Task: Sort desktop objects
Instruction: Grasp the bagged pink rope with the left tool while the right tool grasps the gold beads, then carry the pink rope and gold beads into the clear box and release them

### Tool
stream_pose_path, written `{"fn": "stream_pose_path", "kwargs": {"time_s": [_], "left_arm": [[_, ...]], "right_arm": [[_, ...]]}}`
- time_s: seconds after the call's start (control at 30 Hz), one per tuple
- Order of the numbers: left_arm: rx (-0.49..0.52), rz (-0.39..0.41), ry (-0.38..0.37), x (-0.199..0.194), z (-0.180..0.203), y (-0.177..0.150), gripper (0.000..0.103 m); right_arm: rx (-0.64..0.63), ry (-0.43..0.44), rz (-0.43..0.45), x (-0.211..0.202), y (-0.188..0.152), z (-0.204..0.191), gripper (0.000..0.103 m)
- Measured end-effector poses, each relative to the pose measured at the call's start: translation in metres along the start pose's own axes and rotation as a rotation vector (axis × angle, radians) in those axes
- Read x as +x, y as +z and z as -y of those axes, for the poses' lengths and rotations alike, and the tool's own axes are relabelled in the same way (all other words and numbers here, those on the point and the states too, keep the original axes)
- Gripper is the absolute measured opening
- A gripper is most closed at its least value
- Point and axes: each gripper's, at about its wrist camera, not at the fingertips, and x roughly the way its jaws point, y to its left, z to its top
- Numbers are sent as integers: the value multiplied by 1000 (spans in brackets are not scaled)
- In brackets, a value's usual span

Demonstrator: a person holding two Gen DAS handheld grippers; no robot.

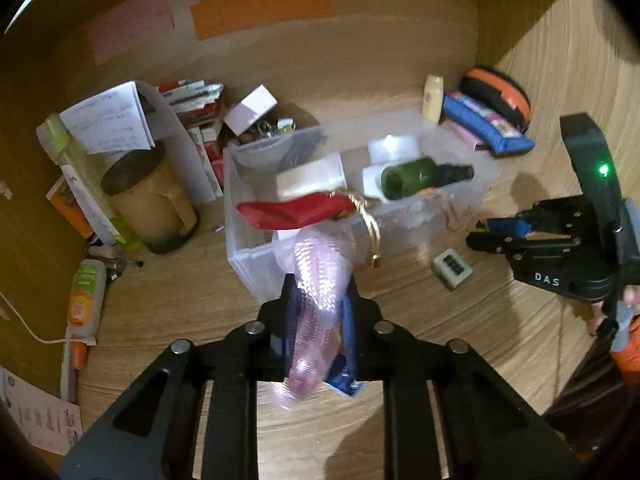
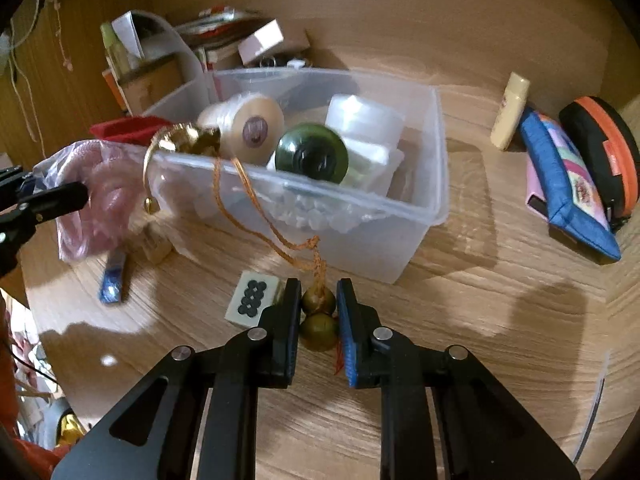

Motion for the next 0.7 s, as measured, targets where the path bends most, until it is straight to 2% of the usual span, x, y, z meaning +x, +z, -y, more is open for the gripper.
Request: {"fn": "stream_pose_path", "kwargs": {"time_s": [0.17,0.43,0.7], "left_arm": [[-8,28,22,-12,-4,1,19],[-49,76,7,-36,-13,6,18],[-84,156,-15,-56,-20,27,18]], "right_arm": [[-8,3,42,-14,9,-6,16],[-24,-2,114,-40,21,-11,16],[-19,-9,173,-51,42,-11,16]]}}
